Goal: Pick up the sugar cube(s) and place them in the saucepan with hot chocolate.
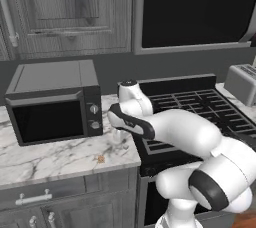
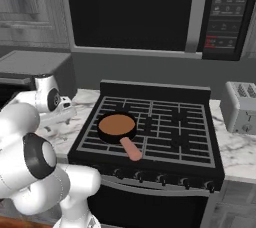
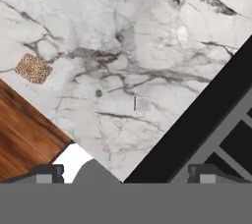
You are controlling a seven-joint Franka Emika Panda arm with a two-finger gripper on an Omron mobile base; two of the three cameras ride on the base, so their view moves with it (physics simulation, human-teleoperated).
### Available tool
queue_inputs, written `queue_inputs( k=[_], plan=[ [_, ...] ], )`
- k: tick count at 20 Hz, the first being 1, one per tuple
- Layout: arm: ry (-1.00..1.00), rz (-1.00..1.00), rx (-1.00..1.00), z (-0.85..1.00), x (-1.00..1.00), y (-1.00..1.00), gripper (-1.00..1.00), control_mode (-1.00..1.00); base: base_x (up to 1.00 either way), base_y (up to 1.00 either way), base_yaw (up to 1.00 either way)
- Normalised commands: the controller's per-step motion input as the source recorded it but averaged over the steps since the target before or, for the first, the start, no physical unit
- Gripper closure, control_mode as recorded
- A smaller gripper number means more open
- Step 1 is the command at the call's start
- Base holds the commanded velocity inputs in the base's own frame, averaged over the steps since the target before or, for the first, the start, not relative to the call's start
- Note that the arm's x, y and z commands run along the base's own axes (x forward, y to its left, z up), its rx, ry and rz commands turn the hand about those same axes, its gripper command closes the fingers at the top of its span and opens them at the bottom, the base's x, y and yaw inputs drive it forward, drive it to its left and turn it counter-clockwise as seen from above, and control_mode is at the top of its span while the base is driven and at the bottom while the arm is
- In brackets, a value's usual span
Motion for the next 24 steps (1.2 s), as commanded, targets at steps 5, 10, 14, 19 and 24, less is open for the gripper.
queue_inputs(
  k=[5, 10, 14, 19, 24],
  plan=[
    [0.0, 0.03, 0.0, -0.35, 0.22, 0.0, -1.0, -1.0, 0.0, 0.0, 0.0],
    [0.0, 0.02, 0.0, -0.3, 0.2, 0.0, -1.0, -1.0, 0.0, 0.0, 0.0],
    [0.01, 0.01, 0.0, -0.29, 0.12, 0.03, -1.0, -1.0, 0.0, 0.0, 0.0],
    [0.0, 0.0, 0.0, -0.28, 0.0, 0.01, -1.0, -1.0, 0.0, 0.0, 0.0],
    [0.0, 0.0, 0.0, -0.28, 0.0, 0.05, -1.0, -1.0, 0.0, 0.0, 0.0]
  ],
)
